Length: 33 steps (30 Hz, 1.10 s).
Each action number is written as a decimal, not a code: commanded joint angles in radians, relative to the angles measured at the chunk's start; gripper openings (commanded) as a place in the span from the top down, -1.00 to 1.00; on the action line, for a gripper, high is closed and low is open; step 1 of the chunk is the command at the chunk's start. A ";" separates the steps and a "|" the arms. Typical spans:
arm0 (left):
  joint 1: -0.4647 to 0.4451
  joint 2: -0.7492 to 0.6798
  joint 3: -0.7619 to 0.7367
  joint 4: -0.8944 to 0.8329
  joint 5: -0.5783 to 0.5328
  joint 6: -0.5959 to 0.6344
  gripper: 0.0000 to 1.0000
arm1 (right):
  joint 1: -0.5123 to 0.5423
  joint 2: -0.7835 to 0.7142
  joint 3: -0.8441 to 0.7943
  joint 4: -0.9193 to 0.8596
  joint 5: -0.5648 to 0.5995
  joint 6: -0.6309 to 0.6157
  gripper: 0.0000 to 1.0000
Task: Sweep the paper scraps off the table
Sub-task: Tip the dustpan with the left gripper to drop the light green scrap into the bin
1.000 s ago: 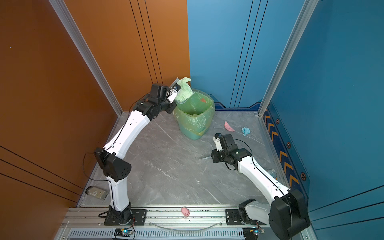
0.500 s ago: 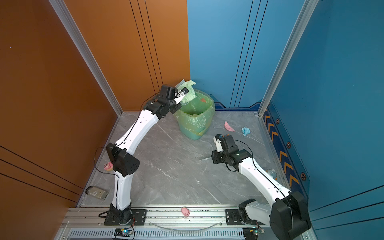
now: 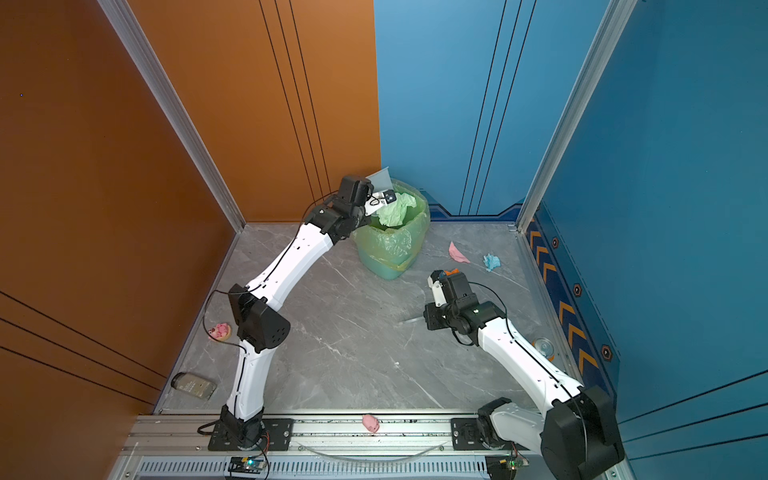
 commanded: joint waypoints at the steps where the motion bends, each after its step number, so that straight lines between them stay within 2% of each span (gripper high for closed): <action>1: -0.008 0.004 0.023 0.060 -0.056 0.088 1.00 | 0.003 -0.023 -0.016 0.017 0.022 0.014 1.00; 10: -0.004 -0.006 0.018 0.090 -0.087 0.118 1.00 | 0.004 -0.025 -0.019 0.017 0.021 0.016 1.00; 19: 0.008 -0.031 0.016 0.094 -0.078 0.080 1.00 | 0.003 -0.035 -0.019 0.017 0.024 0.019 1.00; 23: 0.016 -0.060 0.012 0.092 -0.046 -0.009 1.00 | 0.005 -0.045 -0.020 0.017 0.029 0.022 1.00; 33: 0.039 -0.204 -0.106 0.092 0.073 -0.215 1.00 | 0.005 -0.090 -0.026 0.022 0.079 0.031 1.00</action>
